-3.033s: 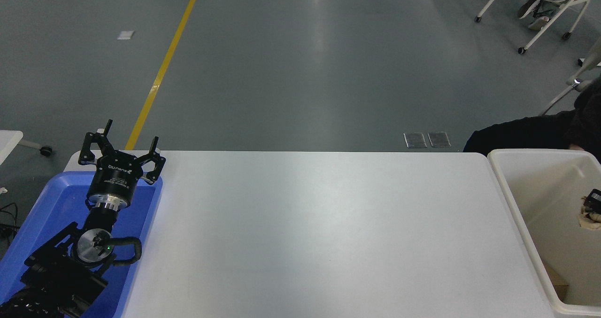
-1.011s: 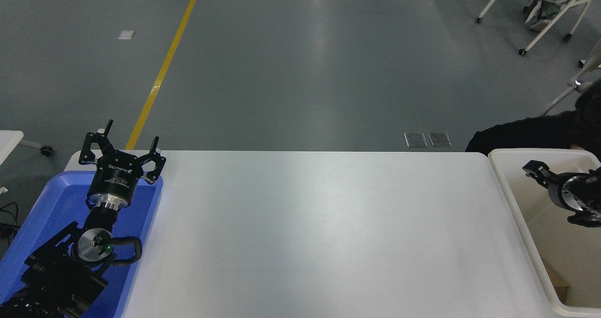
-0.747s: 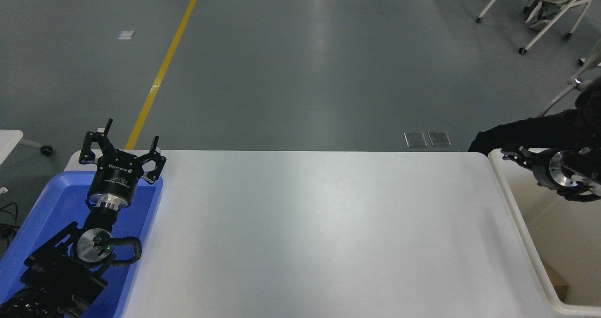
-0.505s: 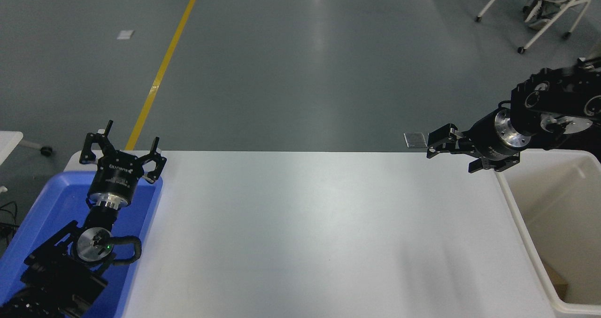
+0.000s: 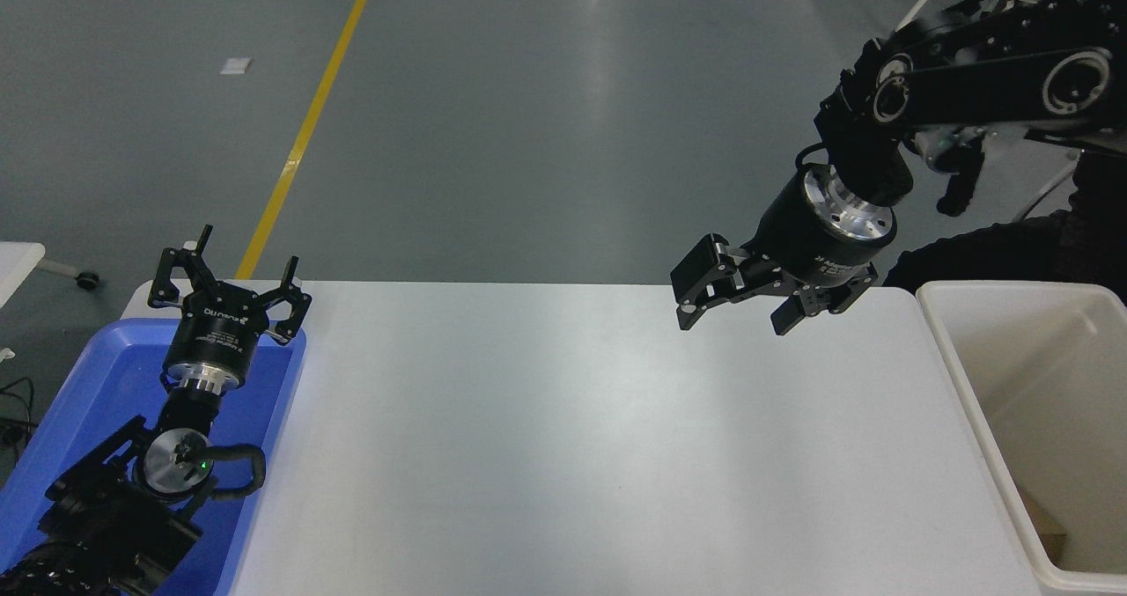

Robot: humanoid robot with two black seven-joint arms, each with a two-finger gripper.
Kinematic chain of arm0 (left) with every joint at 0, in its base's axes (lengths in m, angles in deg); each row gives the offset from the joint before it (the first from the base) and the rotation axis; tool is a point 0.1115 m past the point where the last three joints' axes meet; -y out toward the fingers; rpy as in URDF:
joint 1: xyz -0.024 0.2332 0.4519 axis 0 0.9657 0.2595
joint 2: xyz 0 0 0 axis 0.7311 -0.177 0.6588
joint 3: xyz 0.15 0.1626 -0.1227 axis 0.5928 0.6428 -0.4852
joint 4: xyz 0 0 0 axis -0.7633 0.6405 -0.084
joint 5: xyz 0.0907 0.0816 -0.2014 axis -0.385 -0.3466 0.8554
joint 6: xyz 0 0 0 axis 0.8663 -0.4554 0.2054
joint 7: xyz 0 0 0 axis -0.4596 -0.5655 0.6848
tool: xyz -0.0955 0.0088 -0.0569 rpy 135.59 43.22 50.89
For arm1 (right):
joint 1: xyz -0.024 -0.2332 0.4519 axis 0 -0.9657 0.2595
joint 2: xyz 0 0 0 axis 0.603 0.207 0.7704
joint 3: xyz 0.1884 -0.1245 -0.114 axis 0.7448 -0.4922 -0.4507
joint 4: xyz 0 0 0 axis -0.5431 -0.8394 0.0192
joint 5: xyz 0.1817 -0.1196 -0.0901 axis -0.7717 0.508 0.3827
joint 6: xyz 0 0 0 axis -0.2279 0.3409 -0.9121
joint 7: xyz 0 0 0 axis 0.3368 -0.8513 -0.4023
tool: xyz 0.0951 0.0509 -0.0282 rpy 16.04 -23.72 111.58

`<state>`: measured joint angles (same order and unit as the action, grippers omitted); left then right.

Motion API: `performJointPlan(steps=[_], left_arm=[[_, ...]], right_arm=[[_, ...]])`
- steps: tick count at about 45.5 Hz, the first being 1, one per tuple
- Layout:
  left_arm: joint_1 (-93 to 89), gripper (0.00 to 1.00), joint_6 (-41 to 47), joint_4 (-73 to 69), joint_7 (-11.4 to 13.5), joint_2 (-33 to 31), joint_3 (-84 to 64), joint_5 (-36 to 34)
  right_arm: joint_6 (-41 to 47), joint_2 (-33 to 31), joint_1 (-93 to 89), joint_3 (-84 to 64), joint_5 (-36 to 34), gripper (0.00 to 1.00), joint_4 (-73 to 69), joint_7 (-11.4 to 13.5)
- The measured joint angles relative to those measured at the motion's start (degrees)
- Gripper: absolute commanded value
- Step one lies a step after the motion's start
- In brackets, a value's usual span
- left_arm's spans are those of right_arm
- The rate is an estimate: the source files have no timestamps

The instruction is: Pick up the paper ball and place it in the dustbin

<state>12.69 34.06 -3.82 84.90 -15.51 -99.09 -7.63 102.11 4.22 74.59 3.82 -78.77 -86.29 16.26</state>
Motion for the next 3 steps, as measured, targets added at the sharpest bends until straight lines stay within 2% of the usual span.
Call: performJointPlan(steps=[3], left_arm=[[0.0,1.0,0.0,0.0,0.0,0.0,0.0,0.0]], right_arm=[[0.2,-0.58,1.38,-0.79,-0.14,1.0,-1.13,0.0]])
